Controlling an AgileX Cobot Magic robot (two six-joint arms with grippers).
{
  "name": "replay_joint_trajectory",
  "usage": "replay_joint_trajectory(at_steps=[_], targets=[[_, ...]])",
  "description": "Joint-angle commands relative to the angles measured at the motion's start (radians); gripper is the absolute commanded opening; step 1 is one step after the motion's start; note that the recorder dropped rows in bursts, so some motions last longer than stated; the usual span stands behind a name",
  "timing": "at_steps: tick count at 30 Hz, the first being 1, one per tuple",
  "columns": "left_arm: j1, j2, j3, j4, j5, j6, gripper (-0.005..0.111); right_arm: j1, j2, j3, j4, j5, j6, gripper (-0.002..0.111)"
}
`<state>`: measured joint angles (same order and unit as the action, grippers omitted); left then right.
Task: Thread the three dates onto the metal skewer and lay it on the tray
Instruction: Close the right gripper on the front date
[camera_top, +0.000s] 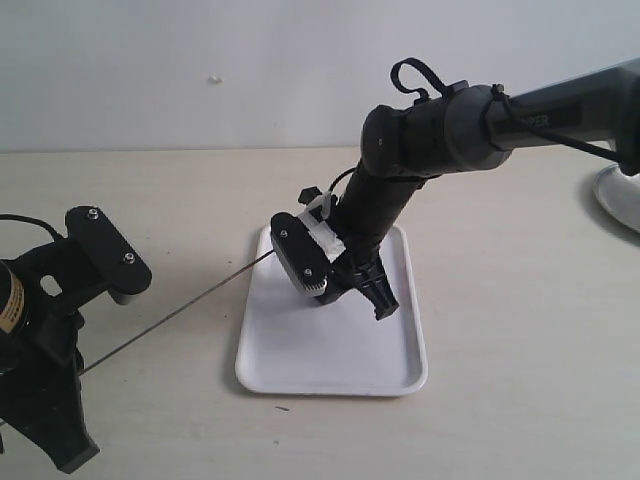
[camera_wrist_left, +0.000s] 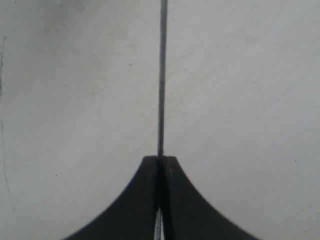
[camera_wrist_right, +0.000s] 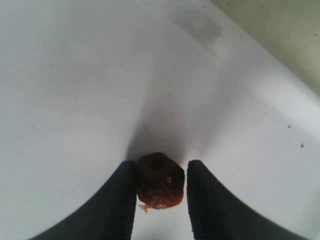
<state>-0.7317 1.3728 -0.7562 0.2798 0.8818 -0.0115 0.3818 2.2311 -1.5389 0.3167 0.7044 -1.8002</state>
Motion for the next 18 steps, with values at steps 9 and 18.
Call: replay_joint_trajectory(at_steps=[9, 18], targets=[[0.002, -0.002, 0.003, -0.003, -0.003, 0.0, 0.0, 0.002, 0.006, -0.004, -0.004, 0.007, 0.012, 0.02], [0.002, -0.002, 0.003, -0.003, -0.003, 0.0, 0.0, 0.002, -0.043, -0.004, -0.12, 0.007, 0.084, 0.02]])
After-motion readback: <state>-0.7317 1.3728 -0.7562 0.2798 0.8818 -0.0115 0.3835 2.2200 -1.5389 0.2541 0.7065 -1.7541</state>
